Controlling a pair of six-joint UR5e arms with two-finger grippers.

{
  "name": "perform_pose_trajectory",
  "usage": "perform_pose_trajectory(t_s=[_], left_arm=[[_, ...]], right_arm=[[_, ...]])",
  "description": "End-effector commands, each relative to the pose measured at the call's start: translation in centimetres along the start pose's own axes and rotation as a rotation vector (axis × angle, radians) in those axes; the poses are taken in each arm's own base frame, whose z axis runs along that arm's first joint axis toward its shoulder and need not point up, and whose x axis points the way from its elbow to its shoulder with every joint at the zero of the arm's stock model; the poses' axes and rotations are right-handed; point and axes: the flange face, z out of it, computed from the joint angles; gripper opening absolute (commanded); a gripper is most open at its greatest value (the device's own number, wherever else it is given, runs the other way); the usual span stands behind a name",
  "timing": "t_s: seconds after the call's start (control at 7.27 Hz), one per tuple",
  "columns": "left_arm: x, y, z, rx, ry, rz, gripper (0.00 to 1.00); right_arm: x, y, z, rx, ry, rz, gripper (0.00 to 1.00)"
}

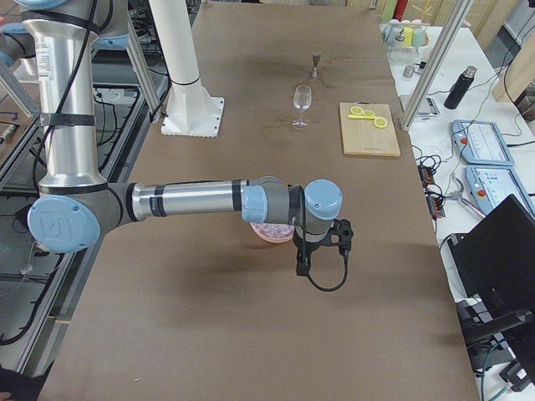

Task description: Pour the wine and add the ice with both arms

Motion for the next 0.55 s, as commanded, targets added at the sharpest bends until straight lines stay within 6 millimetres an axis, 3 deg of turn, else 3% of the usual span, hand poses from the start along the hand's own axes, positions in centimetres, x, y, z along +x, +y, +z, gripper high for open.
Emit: perform_pose_trajectory(t_s=[0.0,0.41], left_arm=[[1.1,-0.3,-1.1,0.054,0.015,0.055,0.98],[8.0,-2.4,-8.4,0.209,-0.008,0.047,0.98]], right_arm=[[0.0,0.0,0.1,-0.002,-0.009,0.002,1.0],[-0.1,0.1,0.0,-0.001,-0.015,0.0,1.0]])
